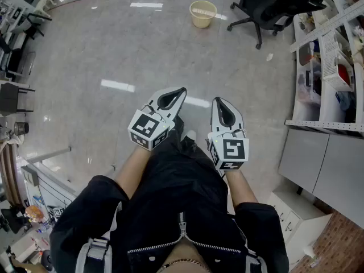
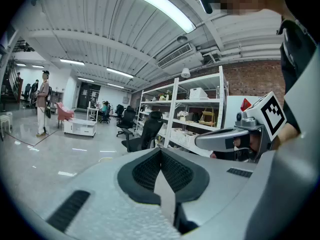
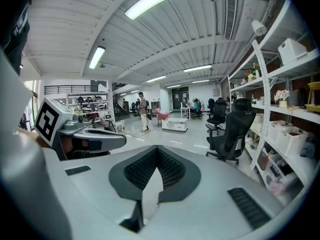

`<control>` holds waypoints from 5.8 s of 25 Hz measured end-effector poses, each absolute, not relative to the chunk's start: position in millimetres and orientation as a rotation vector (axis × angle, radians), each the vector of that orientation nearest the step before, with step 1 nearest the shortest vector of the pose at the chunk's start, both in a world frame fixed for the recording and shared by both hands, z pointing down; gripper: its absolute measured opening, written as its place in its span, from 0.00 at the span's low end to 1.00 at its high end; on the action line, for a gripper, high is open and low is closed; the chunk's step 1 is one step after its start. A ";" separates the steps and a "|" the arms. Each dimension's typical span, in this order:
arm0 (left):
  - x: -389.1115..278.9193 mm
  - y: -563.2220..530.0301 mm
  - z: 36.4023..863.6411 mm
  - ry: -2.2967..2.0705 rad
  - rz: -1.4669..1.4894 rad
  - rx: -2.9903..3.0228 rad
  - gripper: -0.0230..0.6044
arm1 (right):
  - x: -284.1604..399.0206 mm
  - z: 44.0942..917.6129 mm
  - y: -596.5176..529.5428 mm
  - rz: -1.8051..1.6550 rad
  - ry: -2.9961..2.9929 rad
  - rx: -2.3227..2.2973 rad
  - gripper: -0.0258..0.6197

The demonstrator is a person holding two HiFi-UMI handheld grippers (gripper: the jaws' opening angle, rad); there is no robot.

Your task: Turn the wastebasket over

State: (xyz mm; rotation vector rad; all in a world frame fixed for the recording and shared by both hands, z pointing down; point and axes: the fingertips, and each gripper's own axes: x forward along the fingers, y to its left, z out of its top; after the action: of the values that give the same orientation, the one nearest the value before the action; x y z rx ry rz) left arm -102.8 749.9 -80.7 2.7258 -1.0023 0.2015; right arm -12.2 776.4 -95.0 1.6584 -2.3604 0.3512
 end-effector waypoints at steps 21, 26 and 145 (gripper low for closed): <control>-105.9 754.8 -91.7 -0.977 0.187 2.763 0.04 | -17.7 -100.0 779.9 0.398 -2.406 1.684 0.06; -107.3 753.8 -97.3 -0.999 0.171 2.764 0.04 | -11.0 -100.4 778.6 0.418 -2.424 1.686 0.06; -20.3 -224.3 324.0 -0.831 0.406 2.786 0.04 | 154.1 294.7 -208.8 0.557 -2.289 1.493 0.06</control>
State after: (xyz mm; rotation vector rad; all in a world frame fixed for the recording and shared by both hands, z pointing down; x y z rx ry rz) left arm -20.3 -224.3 324.0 2.7861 -0.8314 0.4061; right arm 154.1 -208.8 294.7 1.4925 -2.2893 0.5567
